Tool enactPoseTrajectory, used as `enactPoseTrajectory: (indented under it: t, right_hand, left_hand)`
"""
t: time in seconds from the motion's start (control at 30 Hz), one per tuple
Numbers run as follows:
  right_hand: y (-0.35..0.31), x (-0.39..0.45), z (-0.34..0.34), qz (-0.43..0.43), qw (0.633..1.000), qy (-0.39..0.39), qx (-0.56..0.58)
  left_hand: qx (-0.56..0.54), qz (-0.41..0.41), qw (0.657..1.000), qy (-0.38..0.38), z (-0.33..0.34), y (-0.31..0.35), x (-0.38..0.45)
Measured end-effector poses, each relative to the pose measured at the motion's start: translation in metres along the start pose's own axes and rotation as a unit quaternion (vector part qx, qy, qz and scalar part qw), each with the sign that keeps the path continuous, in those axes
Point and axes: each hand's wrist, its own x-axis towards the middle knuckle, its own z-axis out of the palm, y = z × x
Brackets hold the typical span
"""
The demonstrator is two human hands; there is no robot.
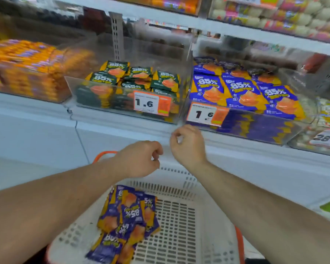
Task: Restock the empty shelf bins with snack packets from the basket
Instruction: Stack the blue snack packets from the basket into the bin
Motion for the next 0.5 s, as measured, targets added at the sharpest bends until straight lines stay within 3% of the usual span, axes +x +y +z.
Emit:
enactPoseTrajectory:
  t: [0.13,0.27,0.4,0.5]
  right_hand:
    - [0.014,-0.054,0.051,0.145,0.972,-0.186,0.016]
    - [0.043,-0.116,0.104,0.355,0.869,-0.342,0.027]
    - [0.065,-0.165,0.146,0.536,0.751,-0.380,0.070]
    - [0.077,-0.188,0.171,0.580,0.711,-0.393,0.057]
  left_hand:
    - [0.030,-0.039,0.995,-0.089,0.021,-0.031,-0.011]
    - [0.071,-0.065,0.977,-0.189,0.037,-0.048,-0.009]
    - [0.086,-0.100,0.957,-0.259,0.047,-0.063,-0.004]
    - [0.077,-0.126,0.945,-0.293,0.048,-0.073,-0.001]
